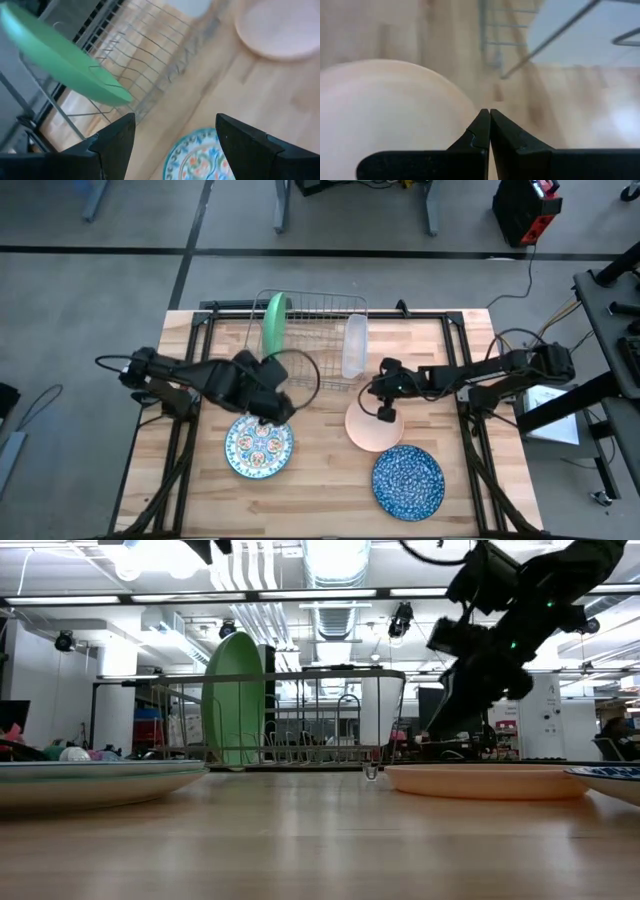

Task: Sort dishes
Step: Put the blue patterned plate into the dish rack

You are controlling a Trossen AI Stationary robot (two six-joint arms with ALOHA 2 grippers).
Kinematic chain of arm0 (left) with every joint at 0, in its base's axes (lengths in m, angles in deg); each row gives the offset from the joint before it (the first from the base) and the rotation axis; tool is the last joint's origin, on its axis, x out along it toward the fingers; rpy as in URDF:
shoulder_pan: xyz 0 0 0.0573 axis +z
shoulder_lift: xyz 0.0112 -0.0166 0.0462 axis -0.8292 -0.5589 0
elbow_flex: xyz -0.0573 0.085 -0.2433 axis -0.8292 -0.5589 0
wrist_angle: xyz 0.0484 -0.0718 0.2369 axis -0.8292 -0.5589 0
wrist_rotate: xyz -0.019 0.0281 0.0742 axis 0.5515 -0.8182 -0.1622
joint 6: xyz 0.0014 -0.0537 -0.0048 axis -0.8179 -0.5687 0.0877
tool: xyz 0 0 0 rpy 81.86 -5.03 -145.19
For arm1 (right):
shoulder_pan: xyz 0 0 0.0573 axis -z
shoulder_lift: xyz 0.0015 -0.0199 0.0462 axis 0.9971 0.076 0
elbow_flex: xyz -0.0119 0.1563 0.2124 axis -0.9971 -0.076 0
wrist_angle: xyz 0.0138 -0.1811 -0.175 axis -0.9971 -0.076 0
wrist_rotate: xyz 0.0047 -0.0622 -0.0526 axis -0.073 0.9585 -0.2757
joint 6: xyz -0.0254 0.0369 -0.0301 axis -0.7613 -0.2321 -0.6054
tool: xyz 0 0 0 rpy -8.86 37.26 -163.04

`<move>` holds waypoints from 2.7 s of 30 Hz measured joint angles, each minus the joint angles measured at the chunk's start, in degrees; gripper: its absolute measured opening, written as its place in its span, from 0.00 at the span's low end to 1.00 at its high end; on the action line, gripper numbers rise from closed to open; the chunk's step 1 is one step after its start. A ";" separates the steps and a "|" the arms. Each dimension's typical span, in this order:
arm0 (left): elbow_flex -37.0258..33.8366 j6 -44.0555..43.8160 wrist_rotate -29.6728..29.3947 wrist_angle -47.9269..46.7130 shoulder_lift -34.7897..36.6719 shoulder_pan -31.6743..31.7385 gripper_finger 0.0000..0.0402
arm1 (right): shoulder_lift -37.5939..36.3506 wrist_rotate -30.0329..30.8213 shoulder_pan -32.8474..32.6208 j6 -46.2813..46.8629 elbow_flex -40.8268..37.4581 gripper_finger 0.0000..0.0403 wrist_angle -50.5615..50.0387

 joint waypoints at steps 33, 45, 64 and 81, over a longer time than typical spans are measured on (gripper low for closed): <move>-37.37 13.13 -5.78 23.44 10.61 -20.29 0.01 | -16.84 -1.75 -19.69 35.93 1.54 0.00 -27.31; -52.18 19.72 -5.94 41.54 21.45 -20.28 0.00 | -16.61 -11.45 -23.62 45.68 1.59 0.19 -44.92; -58.75 24.16 -6.02 52.53 22.08 -20.30 0.00 | -11.06 -7.82 -34.39 55.80 1.37 0.41 -37.44; -48.53 64.61 -0.34 90.73 11.05 -12.20 0.00 | -13.64 -10.45 -46.68 87.32 1.20 0.36 -39.16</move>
